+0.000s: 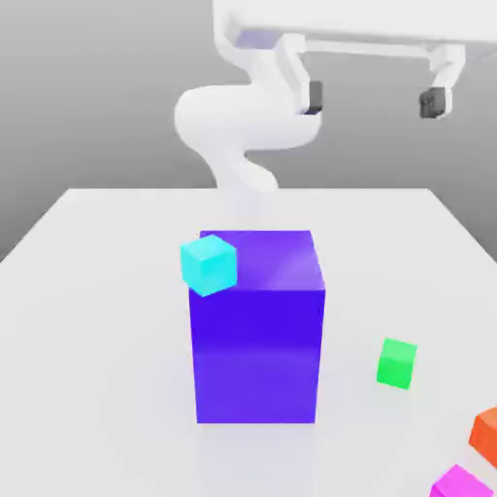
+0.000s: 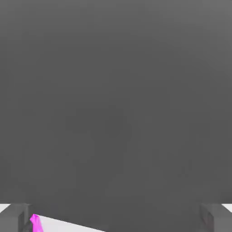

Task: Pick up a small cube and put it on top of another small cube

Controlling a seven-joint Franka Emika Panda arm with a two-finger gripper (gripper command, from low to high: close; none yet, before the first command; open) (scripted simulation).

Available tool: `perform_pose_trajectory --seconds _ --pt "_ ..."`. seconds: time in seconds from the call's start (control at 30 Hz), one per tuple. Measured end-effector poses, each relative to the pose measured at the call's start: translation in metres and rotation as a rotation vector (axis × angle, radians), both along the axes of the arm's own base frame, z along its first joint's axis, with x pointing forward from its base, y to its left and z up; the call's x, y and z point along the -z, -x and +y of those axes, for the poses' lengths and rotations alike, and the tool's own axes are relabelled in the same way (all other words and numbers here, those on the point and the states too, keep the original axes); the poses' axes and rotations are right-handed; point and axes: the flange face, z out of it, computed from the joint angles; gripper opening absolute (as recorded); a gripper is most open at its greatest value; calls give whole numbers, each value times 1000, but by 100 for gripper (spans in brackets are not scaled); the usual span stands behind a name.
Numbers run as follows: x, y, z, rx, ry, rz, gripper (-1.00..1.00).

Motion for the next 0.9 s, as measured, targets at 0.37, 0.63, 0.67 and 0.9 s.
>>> perform_pose_trajectory --seconds 0.37,0.63,0.67,0.9 --pt "193 -20 86 -220 78 254 0" --pt "331 -2 123 -326 108 378 0" --pt "346 -1 123 -327 109 379 0" --pt "360 0 123 -328 109 380 -100"
